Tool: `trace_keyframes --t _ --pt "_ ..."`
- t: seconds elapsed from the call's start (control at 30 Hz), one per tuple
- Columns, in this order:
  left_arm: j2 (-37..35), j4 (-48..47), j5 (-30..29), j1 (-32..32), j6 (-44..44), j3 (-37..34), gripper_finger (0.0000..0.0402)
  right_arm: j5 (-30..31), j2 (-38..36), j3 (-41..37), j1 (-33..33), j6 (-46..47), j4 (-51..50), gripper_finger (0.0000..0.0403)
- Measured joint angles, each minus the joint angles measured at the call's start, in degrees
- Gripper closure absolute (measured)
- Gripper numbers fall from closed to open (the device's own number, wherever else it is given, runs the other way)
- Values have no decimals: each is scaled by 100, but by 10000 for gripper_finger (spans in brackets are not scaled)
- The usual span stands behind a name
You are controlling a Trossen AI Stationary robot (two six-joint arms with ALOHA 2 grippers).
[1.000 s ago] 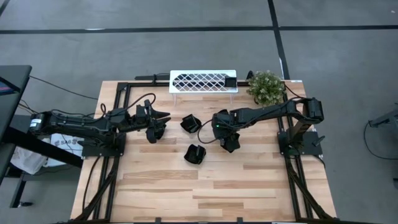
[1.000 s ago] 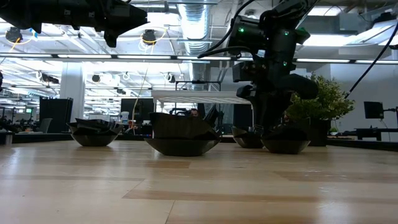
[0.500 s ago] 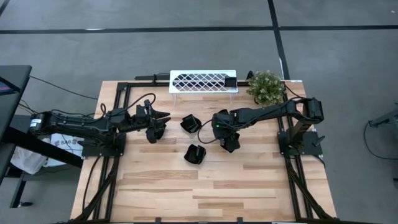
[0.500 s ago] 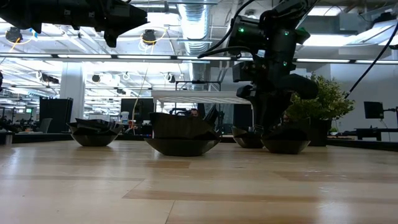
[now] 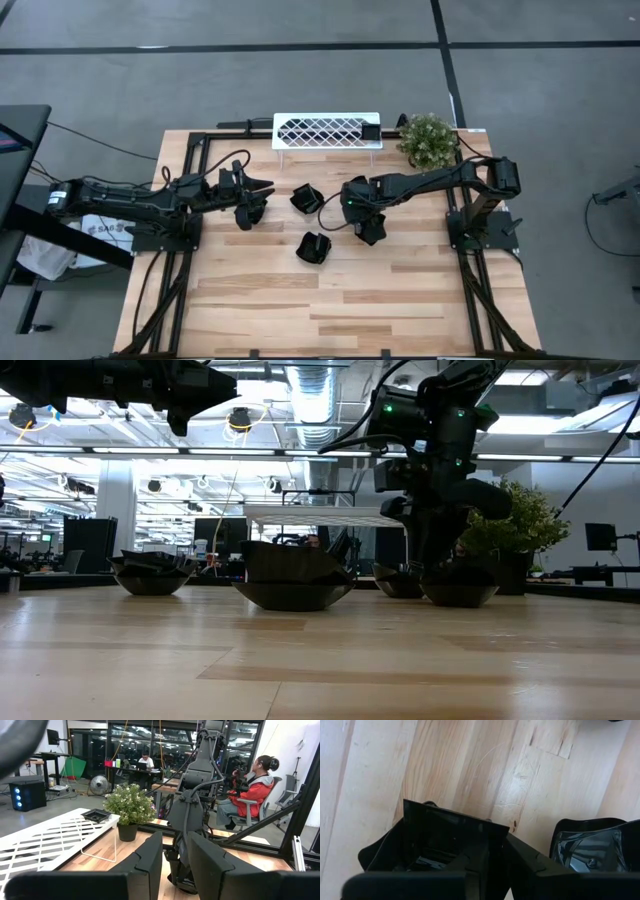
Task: Pick & Place Mini shaped plates
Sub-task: Stack the black square plate on top of the black square plate on the shelf
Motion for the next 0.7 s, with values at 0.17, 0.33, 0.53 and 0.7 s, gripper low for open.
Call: trace_keyframes --t 0.17,0.33,0.53,0.7 --pt "-1 0 1 0 0 0 309 -4 -1 3 2 2 -49 380" --pt "0 0 2 0 0 0 309 -7 -4 68 2 2 -142 399" --pt "-1 0 1 0 0 0 309 0 -4 428 5 0 -446 392" --pt "0 2 1 0 0 0 309 0 -4 675 9 -67 -663 400"
